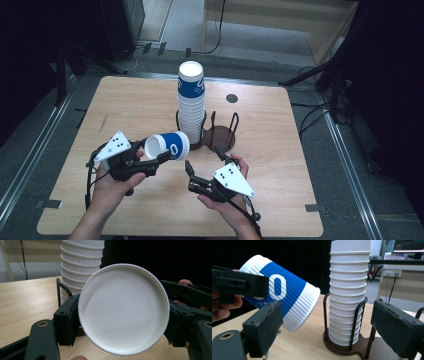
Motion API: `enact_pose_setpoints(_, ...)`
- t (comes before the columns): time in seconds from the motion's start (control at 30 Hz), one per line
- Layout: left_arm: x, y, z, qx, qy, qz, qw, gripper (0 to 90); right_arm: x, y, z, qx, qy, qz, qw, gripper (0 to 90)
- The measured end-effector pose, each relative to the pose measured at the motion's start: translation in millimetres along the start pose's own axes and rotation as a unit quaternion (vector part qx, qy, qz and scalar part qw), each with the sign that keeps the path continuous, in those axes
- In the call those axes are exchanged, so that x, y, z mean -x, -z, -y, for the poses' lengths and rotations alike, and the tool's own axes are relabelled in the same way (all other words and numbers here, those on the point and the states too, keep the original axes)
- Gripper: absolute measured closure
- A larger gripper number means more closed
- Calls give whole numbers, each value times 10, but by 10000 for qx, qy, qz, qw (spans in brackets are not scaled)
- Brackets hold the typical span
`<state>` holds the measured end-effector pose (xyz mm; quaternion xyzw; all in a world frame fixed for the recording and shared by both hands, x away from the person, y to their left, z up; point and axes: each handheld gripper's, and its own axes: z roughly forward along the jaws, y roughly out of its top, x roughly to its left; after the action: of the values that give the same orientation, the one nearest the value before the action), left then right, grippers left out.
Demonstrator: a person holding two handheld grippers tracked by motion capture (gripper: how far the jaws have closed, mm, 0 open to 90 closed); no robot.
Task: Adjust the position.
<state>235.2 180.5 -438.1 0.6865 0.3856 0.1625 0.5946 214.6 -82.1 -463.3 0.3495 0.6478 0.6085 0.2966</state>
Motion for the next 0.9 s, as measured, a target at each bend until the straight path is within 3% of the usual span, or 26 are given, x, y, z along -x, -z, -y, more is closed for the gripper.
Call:
enact_pose_setpoints(0.07, 0, 1, -2, 13, 3, 3, 10000, 271, -6, -1, -14, -46, -100, 27, 9999, 114)
enact_pose_setpoints(0.2, 10, 3, -7, 34, 5, 2, 10000, 271, 2, 9, -55, -109, -522, 115, 9985, 130)
enact_pose_setpoints(0.33, 16, 3, -6, 38, 3, 26, 10000, 270, 41, 31, -75, -139, -1006, 308, 9944, 135)
enact_pose_setpoints(0.53, 17, -4, -6, 30, -3, 34, 10000, 270, 40, 37, -90, -162, -1306, 327, 9908, 129)
enact_pose_setpoints(0.9, 21, -8, -5, 47, -6, 54, 10000, 270, 34, 27, -96, -218, -1932, 436, 9799, 130)
